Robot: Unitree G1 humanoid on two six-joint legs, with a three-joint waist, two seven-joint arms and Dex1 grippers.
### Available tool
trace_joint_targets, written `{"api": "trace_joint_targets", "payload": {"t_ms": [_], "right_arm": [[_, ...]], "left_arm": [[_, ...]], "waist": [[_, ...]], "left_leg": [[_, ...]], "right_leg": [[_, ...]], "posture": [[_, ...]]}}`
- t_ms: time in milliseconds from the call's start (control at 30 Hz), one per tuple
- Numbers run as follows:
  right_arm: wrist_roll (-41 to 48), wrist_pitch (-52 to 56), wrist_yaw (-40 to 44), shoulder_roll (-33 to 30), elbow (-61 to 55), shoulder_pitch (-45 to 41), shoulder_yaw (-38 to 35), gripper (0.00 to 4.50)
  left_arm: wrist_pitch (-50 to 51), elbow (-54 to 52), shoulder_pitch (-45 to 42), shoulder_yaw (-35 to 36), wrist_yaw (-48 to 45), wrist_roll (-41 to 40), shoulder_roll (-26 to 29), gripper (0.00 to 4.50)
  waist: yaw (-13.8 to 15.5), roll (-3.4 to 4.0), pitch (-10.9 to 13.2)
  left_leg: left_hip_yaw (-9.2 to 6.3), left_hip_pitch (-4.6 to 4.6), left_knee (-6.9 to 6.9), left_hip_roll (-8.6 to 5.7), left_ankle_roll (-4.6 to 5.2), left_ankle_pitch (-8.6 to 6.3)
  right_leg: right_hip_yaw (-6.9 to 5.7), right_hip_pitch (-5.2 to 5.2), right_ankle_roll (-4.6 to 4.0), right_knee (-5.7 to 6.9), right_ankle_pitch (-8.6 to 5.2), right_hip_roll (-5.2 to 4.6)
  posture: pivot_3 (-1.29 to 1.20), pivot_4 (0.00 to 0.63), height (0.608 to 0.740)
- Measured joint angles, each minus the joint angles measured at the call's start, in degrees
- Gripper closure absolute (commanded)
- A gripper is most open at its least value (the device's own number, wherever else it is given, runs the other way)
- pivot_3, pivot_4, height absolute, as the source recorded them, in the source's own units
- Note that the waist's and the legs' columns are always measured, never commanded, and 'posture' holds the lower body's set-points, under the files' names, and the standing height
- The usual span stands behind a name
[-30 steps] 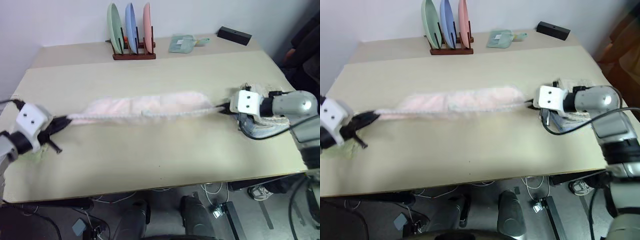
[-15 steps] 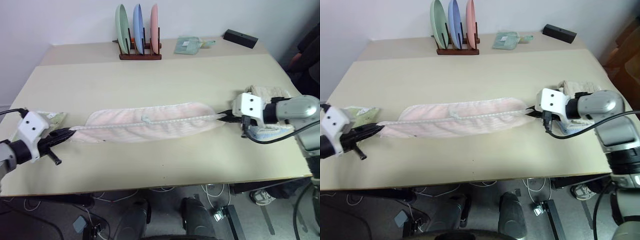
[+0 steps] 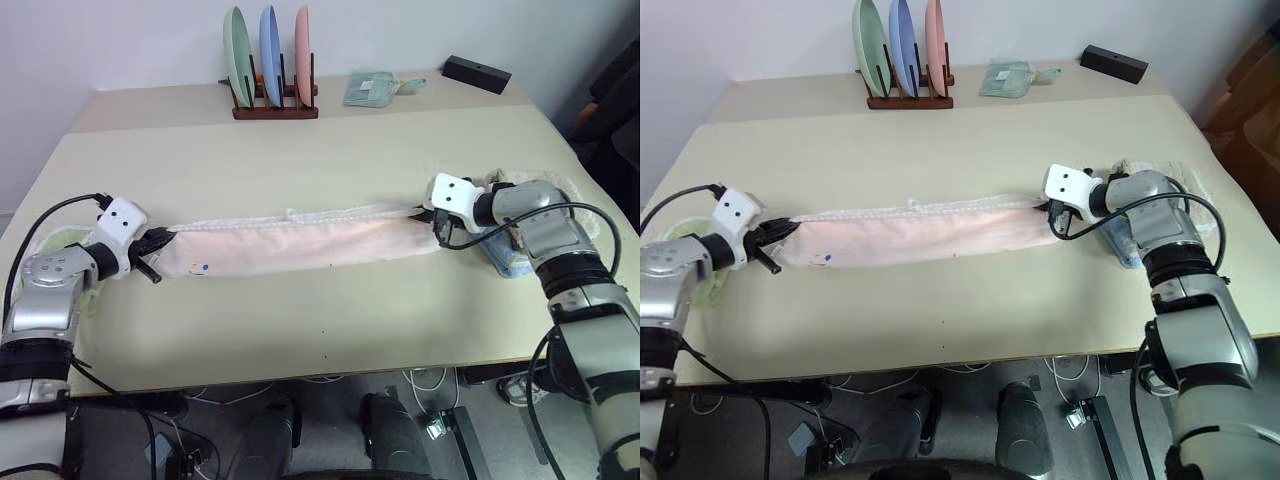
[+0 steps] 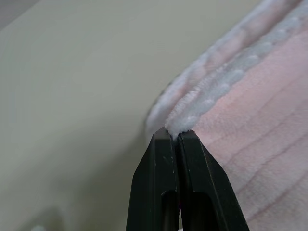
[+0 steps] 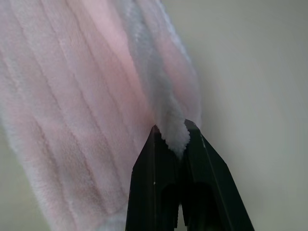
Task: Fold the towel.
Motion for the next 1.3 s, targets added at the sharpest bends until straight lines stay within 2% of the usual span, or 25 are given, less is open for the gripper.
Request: {"api": "trace_joint_targets", "payload": {"t_ms": [333, 433, 633, 667, 867, 900, 1000, 1100, 1200, 1300], "right_arm": [[-2.9, -5.2, -6.2, 3.0, 9.6, -4.8, 0.1, 4.47], [-3.1, -5.5, -7.6, 3.6, 11.1, -4.9, 0.0, 3.60], [-3.6, -6.8, -9.7, 3.5, 11.7, -5.1, -0.7, 0.63], [-3.8, -7.1, -10.0, 3.4, 11.6, -5.0, -0.7, 0.59], [-4.0, -7.7, -11.1, -1.9, 7.2, -4.0, -2.1, 0.59], [-3.0, -6.6, -10.8, -3.2, 4.8, -2.9, -3.5, 0.02], [2.7, 0.6, -8.8, -5.3, -4.8, 2.5, -8.9, 0.01], [9.8, 13.2, -7.4, -5.5, -20.6, 11.9, -14.2, 0.01], [22.3, 34.7, -8.8, -4.0, -40.1, 22.8, -21.3, 0.01], [33.5, 53.1, -13.3, -0.7, -55.0, 31.2, -26.9, 0.01]], "left_arm": [[-3.9, 6.0, -2.7, -0.3, 2.3, 1.9, -1.3, 4.50], [-3.5, 6.8, -2.8, -0.3, 2.3, 2.0, -1.4, 3.58], [-2.5, 7.3, -2.1, 0.0, 3.6, 1.8, -1.3, 0.62], [-2.5, 7.1, -1.8, 0.1, 4.1, 1.8, -1.3, 0.08], [-0.5, 0.9, 2.6, 3.9, 7.2, -0.4, -1.3, 0.03], [0.5, -1.6, 4.0, 5.1, 7.6, -1.4, -1.3, 0.00], [2.5, -8.7, 7.3, 7.8, 8.8, -3.8, -1.3, 0.00], [4.0, -14.0, 9.2, 10.0, 11.0, -4.9, -1.5, 0.00], [4.2, -20.9, 11.2, 11.2, 12.3, -5.5, -2.9, 0.00], [5.2, -29.9, 13.2, 8.2, 11.9, -6.2, -5.4, 0.00]], "waist": [[-1.2, 0.00, 0.0], [-1.4, 0.00, 0.0], [-1.3, 0.00, 0.0], [-1.3, 0.00, 0.0], [-1.2, 0.01, 0.0], [-1.2, 0.00, 0.0], [-1.0, -0.01, 0.0], [-1.0, 0.00, 0.0], [-0.8, -0.01, 0.0], [-0.2, -0.01, 0.0]], "left_leg": [[-0.07, -0.01, -0.01, 0.02, -0.21, 0.12], [-0.06, -0.01, -0.01, 0.05, -0.22, 0.13], [-0.06, -0.01, -0.01, 0.06, -0.21, 0.12], [-0.07, -0.01, -0.01, 0.06, -0.21, 0.12], [-0.06, -0.02, -0.01, 0.08, -0.15, 0.08], [-0.07, -0.03, -0.02, 0.08, -0.08, 0.04], [-0.06, -0.02, 0.01, 0.25, 0.01, -0.01], [-0.07, -0.02, 0.01, 0.30, 0.01, -0.01], [-0.09, -0.03, 0.02, 0.34, 0.02, -0.02], [-0.06, -0.01, 0.04, 0.34, 0.03, -0.02]], "right_leg": [[0.00, 0.00, 0.01, 0.03, 0.01, 0.06], [0.02, -0.03, 0.00, 0.04, 0.02, 0.12], [0.06, -0.03, 0.00, 0.04, 0.02, 0.15], [0.06, -0.04, 0.00, 0.04, 0.02, 0.15], [0.11, -0.05, 0.00, 0.03, 0.02, 0.15], [0.11, -0.05, 0.00, 0.02, 0.02, 0.16], [0.11, -0.03, -0.01, 0.03, 0.02, 0.16], [0.11, -0.02, -0.04, 0.03, 0.05, 0.20], [0.13, -0.02, -0.06, 0.03, 0.06, 0.22], [0.18, 0.02, -0.09, 0.00, 0.07, 0.22]], "posture": [[0.00, 0.150, 0.736], [0.00, 0.150, 0.736], [0.00, 0.150, 0.736], [0.00, 0.150, 0.736], [0.00, 0.150, 0.736], [0.00, 0.150, 0.736], [0.00, 0.150, 0.736], [0.00, 0.150, 0.736], [0.00, 0.150, 0.736], [0.00, 0.150, 0.736]]}}
